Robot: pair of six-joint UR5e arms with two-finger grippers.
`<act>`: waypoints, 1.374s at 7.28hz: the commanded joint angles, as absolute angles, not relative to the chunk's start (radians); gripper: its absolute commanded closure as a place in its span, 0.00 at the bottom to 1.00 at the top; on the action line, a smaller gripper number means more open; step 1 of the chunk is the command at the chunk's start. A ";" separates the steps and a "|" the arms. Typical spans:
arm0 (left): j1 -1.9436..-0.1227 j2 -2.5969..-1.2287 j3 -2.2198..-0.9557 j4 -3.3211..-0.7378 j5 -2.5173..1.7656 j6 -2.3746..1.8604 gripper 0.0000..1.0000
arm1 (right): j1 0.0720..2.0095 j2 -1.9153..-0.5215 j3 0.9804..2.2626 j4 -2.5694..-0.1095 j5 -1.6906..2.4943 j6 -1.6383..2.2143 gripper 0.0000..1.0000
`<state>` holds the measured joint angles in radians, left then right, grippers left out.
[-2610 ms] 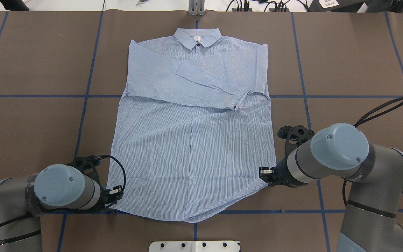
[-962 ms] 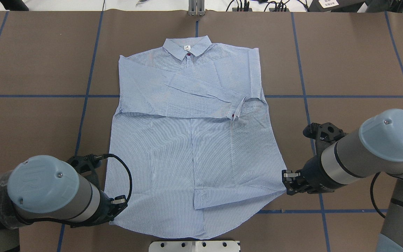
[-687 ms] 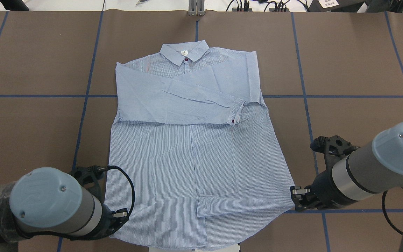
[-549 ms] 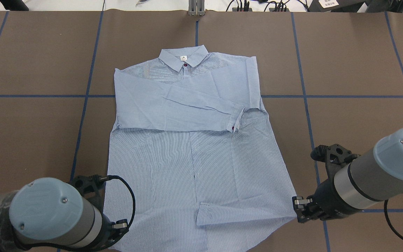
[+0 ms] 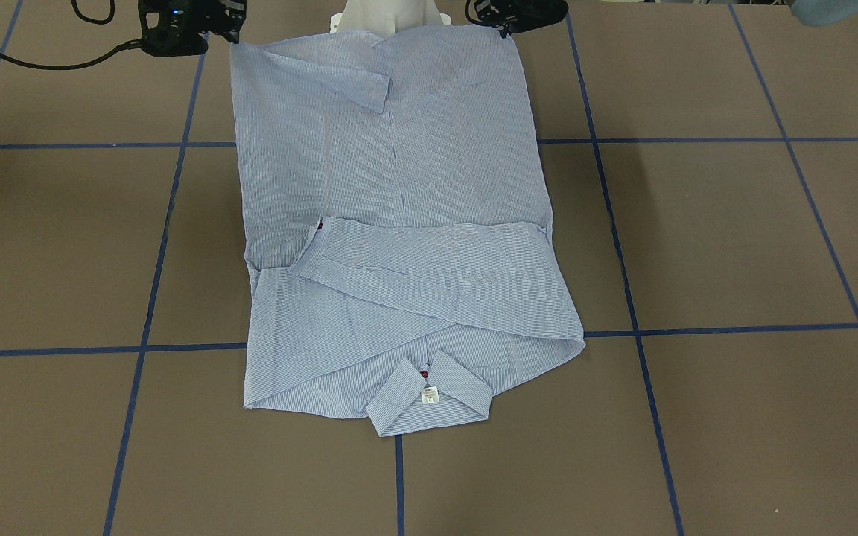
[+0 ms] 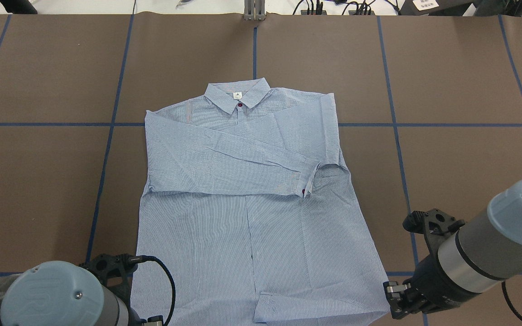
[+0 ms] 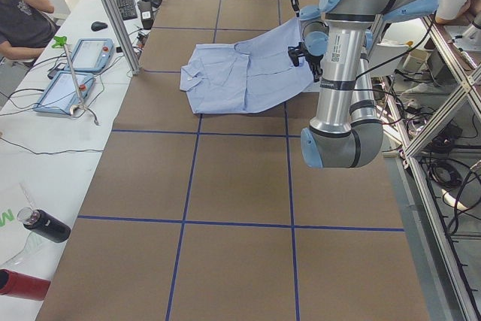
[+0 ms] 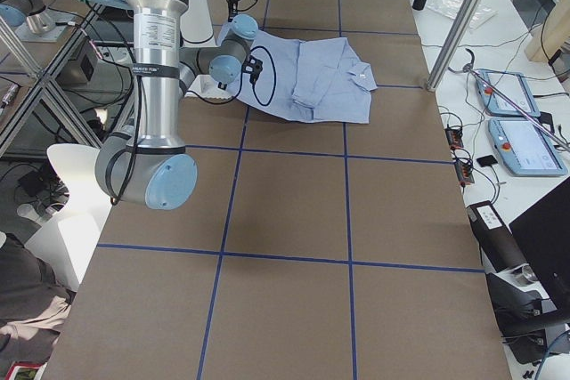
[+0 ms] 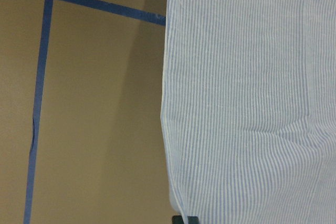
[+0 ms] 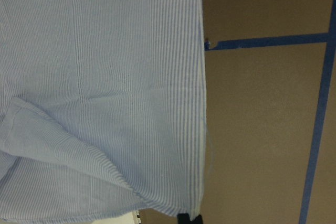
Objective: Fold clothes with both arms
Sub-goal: 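Lift the hem with both grippers and fold it up toward the collar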
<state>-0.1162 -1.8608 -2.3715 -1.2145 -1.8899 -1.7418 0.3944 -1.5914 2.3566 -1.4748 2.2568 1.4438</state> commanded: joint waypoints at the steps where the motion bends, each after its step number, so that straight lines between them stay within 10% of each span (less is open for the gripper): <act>1: -0.252 -1.902 -2.326 -1.221 -1.885 -1.656 1.00 | 0.530 -1.418 2.201 -1.474 2.255 1.439 1.00; 10: -0.711 -2.059 -1.856 -1.407 -1.891 -1.212 1.00 | 0.887 -0.984 1.600 -1.463 2.249 1.172 1.00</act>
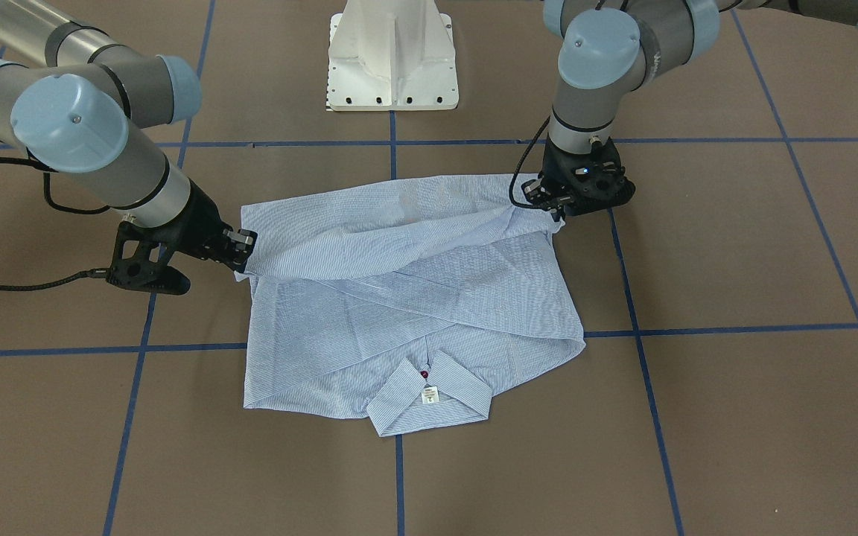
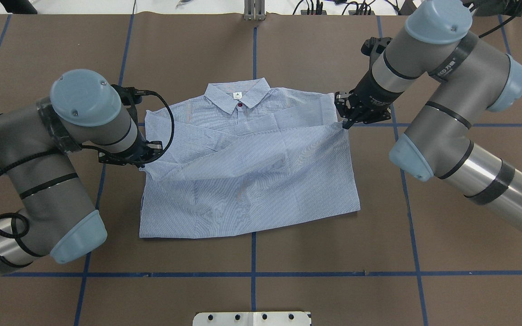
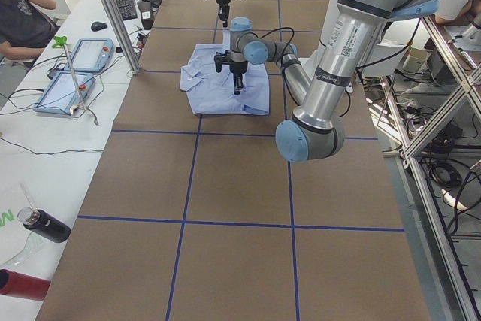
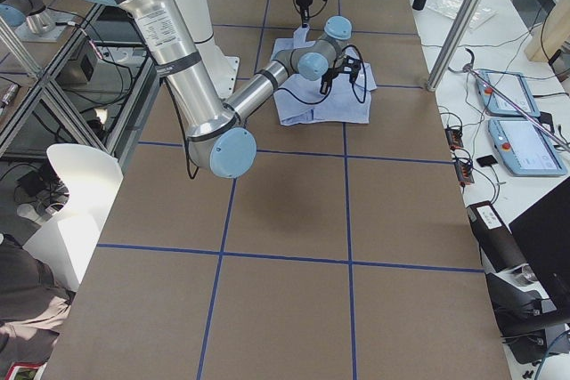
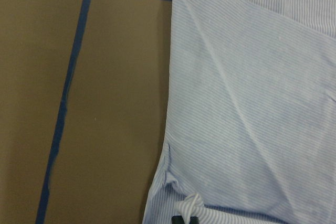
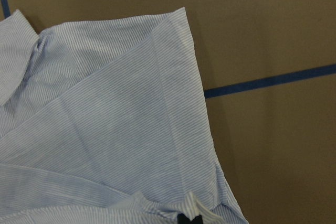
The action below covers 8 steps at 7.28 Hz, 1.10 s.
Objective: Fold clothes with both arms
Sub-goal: 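Lay the hem near the collar and open both grippers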
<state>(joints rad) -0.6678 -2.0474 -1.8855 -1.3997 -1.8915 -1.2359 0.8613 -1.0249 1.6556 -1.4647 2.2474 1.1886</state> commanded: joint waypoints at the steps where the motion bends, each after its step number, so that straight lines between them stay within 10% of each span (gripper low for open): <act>1: -0.721 -2.066 -1.858 -1.404 -1.891 -1.212 1.00 | 0.903 -0.959 1.576 -1.463 2.249 1.172 1.00; 8: -0.775 -2.158 -1.567 -1.636 -1.887 -1.112 1.00 | 0.928 -0.873 1.378 -1.365 2.250 1.166 1.00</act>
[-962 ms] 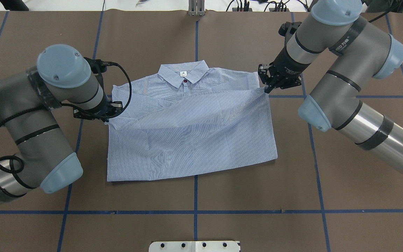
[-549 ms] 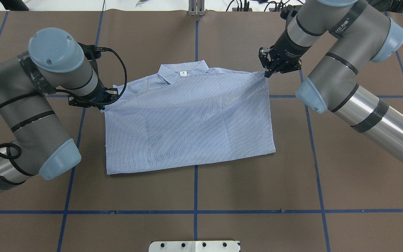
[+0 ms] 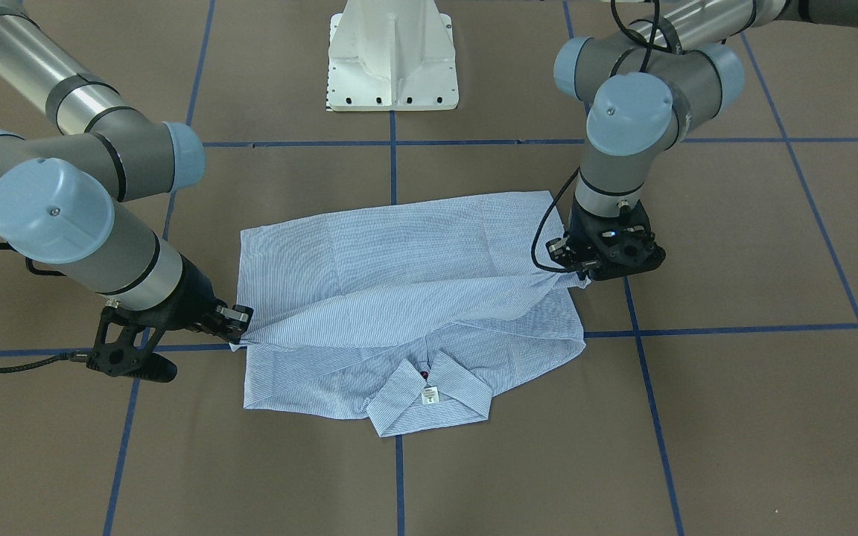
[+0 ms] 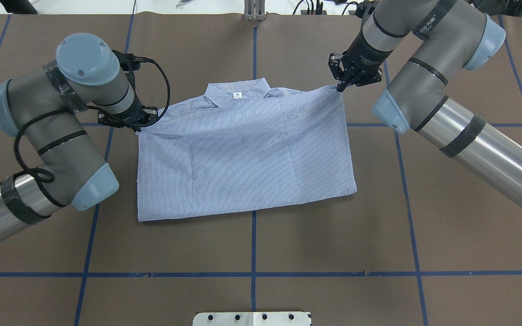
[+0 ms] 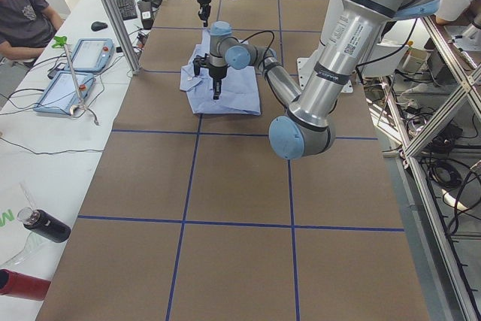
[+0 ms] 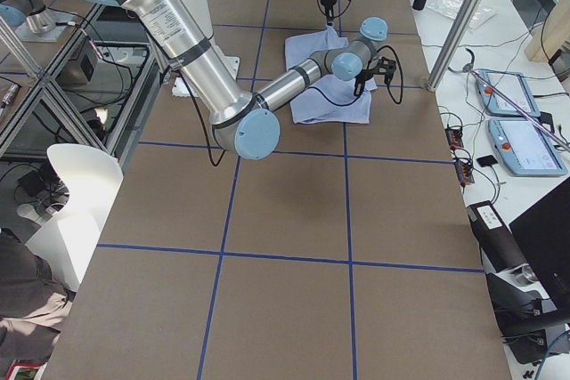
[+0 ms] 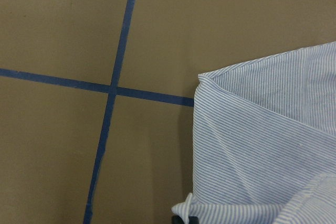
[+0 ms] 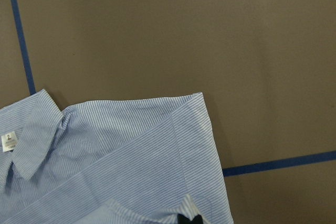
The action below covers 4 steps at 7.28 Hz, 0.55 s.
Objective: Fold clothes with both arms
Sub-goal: 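Lay the hem near the collar and open both grippers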
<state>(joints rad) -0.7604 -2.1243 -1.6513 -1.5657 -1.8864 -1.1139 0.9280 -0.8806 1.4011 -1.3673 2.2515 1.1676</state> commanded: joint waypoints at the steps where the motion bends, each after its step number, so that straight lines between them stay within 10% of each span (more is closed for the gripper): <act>1: -0.784 -2.173 -1.548 -1.640 -1.885 -1.111 1.00 | 0.928 -0.871 1.349 -1.333 2.250 1.164 1.00; 4: -0.805 -2.181 -1.531 -1.640 -1.885 -1.097 1.00 | 0.928 -0.864 1.312 -1.295 2.249 1.166 1.00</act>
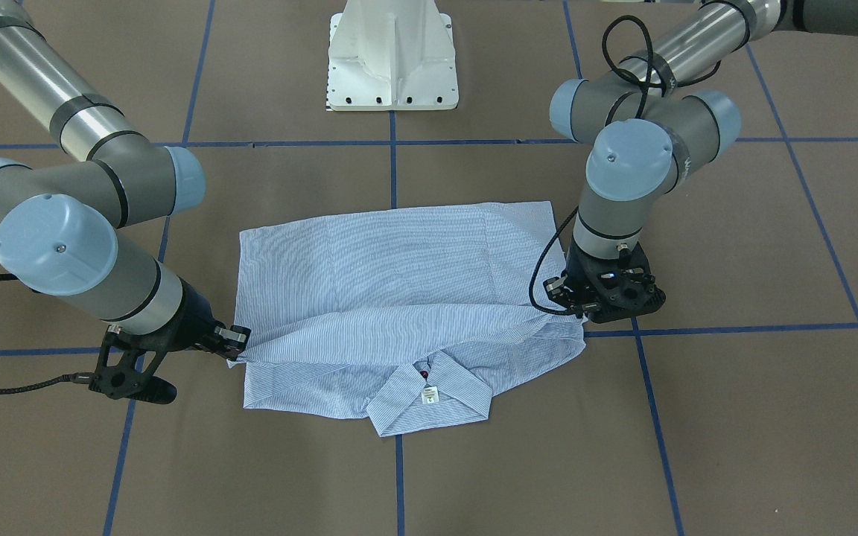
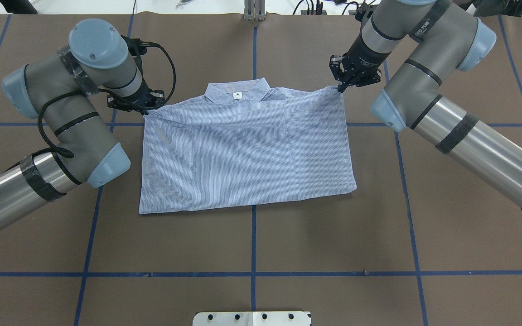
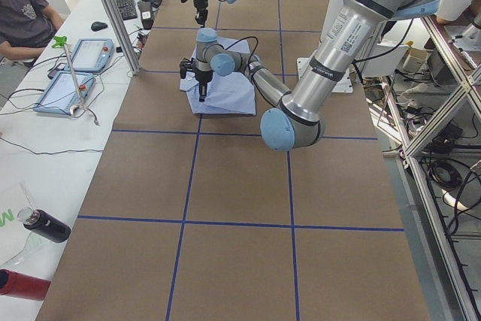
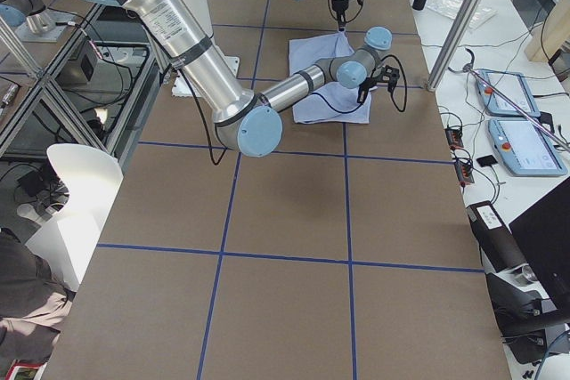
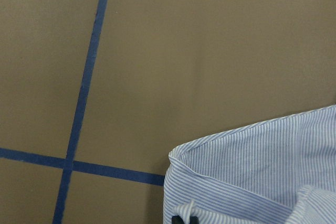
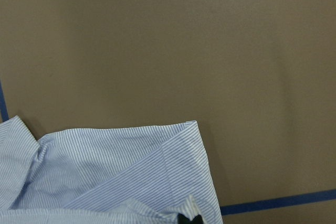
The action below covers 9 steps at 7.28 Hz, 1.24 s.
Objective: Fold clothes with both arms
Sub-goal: 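Lay the hem near the collar and open both grippers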
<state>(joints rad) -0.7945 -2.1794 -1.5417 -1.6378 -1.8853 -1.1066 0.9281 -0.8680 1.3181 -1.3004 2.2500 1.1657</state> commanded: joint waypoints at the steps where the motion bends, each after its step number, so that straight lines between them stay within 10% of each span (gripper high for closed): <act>1: -0.813 -2.181 -1.522 -1.640 -1.885 -1.085 1.00 | 0.928 -0.862 1.310 -1.295 2.247 1.166 1.00; 4: -0.816 -2.189 -1.508 -1.640 -1.885 -1.085 0.90 | 0.930 -0.848 1.290 -1.293 2.244 1.164 1.00; 5: -0.816 -2.197 -1.496 -1.653 -1.885 -1.091 0.01 | 0.928 -0.848 1.289 -1.292 2.238 1.163 0.32; 6: -0.819 -2.197 -1.494 -1.661 -1.884 -1.095 0.00 | 0.928 -0.848 1.287 -1.272 2.224 1.164 0.00; 9: -0.850 -2.195 -1.521 -1.652 -1.890 -1.086 0.00 | 0.919 -0.874 1.285 -1.269 2.230 1.114 0.00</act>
